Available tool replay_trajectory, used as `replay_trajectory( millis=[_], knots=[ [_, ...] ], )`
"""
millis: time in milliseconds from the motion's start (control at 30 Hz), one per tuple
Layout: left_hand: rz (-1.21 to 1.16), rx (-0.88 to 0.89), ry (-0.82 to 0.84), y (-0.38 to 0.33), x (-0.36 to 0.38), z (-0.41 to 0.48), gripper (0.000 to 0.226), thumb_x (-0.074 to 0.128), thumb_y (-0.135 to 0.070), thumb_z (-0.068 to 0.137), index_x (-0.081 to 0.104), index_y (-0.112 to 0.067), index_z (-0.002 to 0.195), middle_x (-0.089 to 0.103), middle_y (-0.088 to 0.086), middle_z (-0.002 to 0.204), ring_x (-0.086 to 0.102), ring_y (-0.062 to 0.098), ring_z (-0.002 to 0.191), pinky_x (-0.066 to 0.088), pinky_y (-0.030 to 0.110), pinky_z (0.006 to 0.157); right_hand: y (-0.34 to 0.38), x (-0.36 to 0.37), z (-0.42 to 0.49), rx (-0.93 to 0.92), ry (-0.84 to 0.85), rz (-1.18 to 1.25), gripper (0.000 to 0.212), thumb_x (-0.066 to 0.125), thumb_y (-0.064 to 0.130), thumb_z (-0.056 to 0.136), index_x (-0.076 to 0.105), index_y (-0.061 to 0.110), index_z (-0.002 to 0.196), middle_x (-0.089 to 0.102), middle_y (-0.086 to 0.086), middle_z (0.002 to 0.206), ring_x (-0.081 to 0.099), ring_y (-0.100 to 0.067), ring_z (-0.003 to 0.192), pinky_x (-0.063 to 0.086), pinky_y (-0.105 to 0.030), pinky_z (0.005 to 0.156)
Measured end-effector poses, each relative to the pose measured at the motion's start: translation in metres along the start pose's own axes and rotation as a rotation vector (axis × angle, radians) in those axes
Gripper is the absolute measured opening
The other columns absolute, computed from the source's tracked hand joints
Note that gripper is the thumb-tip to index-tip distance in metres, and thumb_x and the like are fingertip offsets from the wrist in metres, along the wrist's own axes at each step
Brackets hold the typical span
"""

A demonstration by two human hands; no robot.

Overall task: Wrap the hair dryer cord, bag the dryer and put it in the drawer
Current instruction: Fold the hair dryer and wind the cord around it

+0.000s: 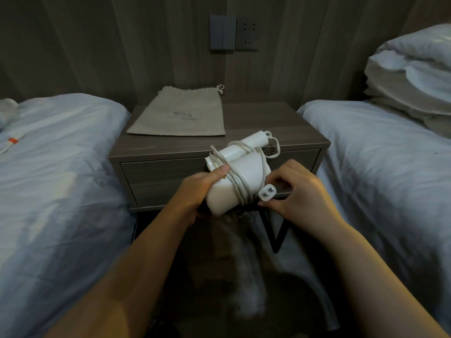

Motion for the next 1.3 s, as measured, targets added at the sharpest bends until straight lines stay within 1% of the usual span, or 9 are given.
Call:
replay_trajectory(
  millis=[100,233,333,433,600,767,933,1133,1300],
  knots=[
    [0.059,0.032,0.033,0.001,-0.002,0.000,0.026,0.071,-0.044,0.074,0.066,-0.019,0.076,0.066,0.005,0.081,0.063,0.025,0.078,0.053,0.043,0.082,0.004,0.000,-0.001,-0.060,0.022,-0.128,0.065,0.083,0.034,0.054,0.059,0.015,0.111,0.051,-0.006,0.119,0.045,-0.022,0.110,0.044,-0.036,0.091],
    [0.182,0.051,0.098,-0.001,-0.004,0.000,0.017,0.071,-0.039,0.075,0.065,-0.023,0.077,0.063,-0.001,0.083,0.060,0.017,0.079,0.052,0.042,0.083,0.001,0.001,-0.003,-0.059,0.225,-0.169,0.090,0.071,0.056,0.052,0.044,0.025,0.132,0.024,-0.010,0.152,0.016,-0.031,0.142,0.024,-0.059,0.112],
    [0.236,0.061,0.149,-0.001,-0.003,-0.002,0.016,0.072,-0.038,0.074,0.064,-0.026,0.081,0.065,-0.001,0.086,0.061,0.016,0.080,0.052,0.037,0.080,-0.005,0.002,-0.005,0.022,0.358,-0.107,0.100,0.075,0.062,0.046,0.038,0.033,0.134,0.010,-0.006,0.158,0.000,-0.027,0.146,0.012,-0.058,0.116],
    [0.231,0.075,0.161,-0.002,-0.003,-0.001,0.027,0.075,-0.043,0.065,0.067,-0.025,0.084,0.068,0.002,0.089,0.064,0.019,0.082,0.053,0.037,0.080,-0.006,0.002,-0.005,0.054,0.359,-0.021,0.103,0.077,0.064,0.043,0.036,0.036,0.134,0.013,-0.002,0.157,0.004,-0.021,0.146,0.017,-0.051,0.117],
    [0.150,0.081,0.189,0.000,-0.005,0.000,0.031,0.071,-0.046,0.066,0.067,-0.020,0.084,0.068,0.005,0.086,0.064,0.020,0.077,0.053,0.034,0.071,-0.001,0.004,-0.006,0.071,0.261,0.101,0.087,0.081,0.048,0.055,0.044,0.038,0.133,0.023,0.007,0.155,0.027,-0.011,0.140,0.032,-0.036,0.113],
    [-0.066,-0.023,0.221,0.003,0.000,-0.004,0.029,0.055,-0.050,0.083,0.066,-0.023,0.086,0.070,-0.001,0.073,0.065,0.018,0.068,0.052,0.028,0.053,0.010,0.009,-0.004,0.052,-0.154,0.196,0.042,0.080,0.019,0.069,0.069,0.016,0.109,0.053,-0.001,0.132,0.050,-0.009,0.120,0.035,-0.007,0.099],
    [-0.055,-0.002,0.208,0.000,-0.004,-0.003,0.027,0.054,-0.048,0.083,0.065,-0.024,0.081,0.068,-0.001,0.072,0.062,0.020,0.070,0.050,0.033,0.062,0.018,-0.004,0.002,0.238,-0.294,0.374,0.024,0.080,0.009,0.066,0.071,0.021,0.086,0.065,0.009,0.083,0.060,0.001,0.078,0.042,-0.004,0.072],
    [0.013,0.098,0.169,-0.003,-0.015,0.000,0.043,0.071,-0.051,0.058,0.070,-0.018,0.086,0.070,0.006,0.082,0.063,0.022,0.071,0.051,0.031,0.062,0.008,-0.019,0.005,0.400,-0.279,0.488,0.020,0.076,0.007,0.070,0.069,0.020,0.084,0.068,0.003,0.076,0.060,-0.001,0.066,0.047,-0.008,0.064],
    [0.305,0.176,0.074,-0.001,-0.008,0.002,0.025,0.077,-0.036,0.069,0.066,-0.024,0.088,0.066,-0.002,0.084,0.060,0.011,0.075,0.050,0.026,0.064,0.004,-0.035,0.008,0.405,-0.234,0.602,0.023,0.072,0.000,0.073,0.069,0.022,0.078,0.068,-0.001,0.067,0.062,-0.007,0.057,0.055,-0.024,0.062]
  ],
)
Point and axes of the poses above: each hand's wrist, its own z-axis towards the middle knuckle, its own x-axis out of the palm, y = z × x, the point moved 1 cm from there along z, towards the middle knuckle
